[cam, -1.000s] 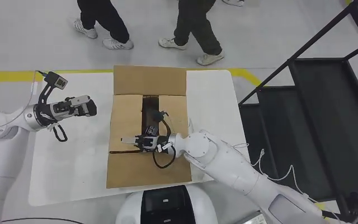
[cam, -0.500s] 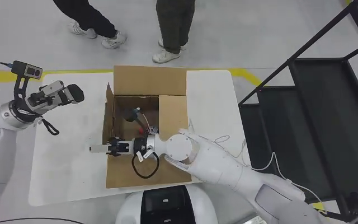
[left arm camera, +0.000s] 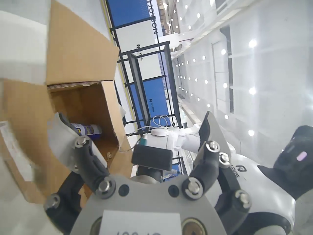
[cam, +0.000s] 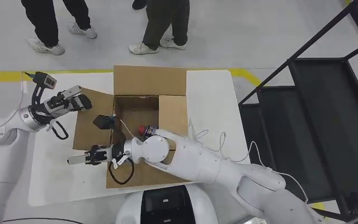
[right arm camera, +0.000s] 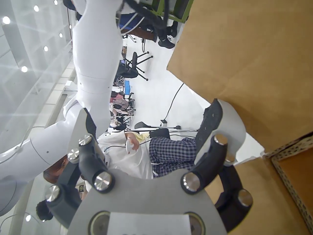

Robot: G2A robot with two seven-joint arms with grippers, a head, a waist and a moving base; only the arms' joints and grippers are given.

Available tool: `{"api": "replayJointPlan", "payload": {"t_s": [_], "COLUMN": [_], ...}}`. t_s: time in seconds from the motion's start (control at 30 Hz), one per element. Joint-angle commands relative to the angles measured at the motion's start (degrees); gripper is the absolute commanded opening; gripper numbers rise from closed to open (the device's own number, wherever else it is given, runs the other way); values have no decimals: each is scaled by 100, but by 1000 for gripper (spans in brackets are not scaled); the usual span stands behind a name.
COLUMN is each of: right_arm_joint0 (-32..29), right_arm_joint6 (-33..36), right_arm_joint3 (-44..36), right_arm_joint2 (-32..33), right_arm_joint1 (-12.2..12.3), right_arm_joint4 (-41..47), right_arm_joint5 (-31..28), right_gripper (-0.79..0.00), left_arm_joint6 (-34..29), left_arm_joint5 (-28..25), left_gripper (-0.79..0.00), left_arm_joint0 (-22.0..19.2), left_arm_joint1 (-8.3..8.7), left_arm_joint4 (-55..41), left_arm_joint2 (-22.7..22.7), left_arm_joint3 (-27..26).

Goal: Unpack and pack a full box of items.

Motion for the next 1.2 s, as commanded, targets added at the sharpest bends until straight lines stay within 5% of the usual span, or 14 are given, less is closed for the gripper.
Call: {"api": "replayJointPlan", "payload": {"t_s": [0.0, 0.37, 0.67, 0.9, 1.17], "right_arm_joint0": [-135, -2087, -3301, -3696, -4159], "right_arm_joint6": [68, 264, 768, 985, 1018], "right_arm_joint3": [-304, -2535, -3073, -3197, -3266], "right_arm_joint2": [186, 2176, 3526, 3928, 4405], "right_arm_joint1": [105, 1073, 1433, 1544, 1658], "right_arm_joint4": [-128, -1276, -603, -453, -316], "right_arm_joint5": [69, 346, -364, -610, -801], "right_gripper": [0, 0, 0, 0, 0], "left_arm_joint6": [38, 837, 476, 366, -152], "left_arm_joint5": [3, -27, -347, -435, -46], "left_gripper": [0, 0, 0, 0, 0], "left_arm_joint0": [-68, -307, -583, -622, -420], "left_arm_joint1": [-17, -121, -269, -170, 6], "left_arm_joint4": [282, 2402, 2543, 2155, 1694], "left_arm_joint2": [109, 850, 1352, 839, 139], "left_arm_joint3": [159, 518, 712, 572, -958]}}
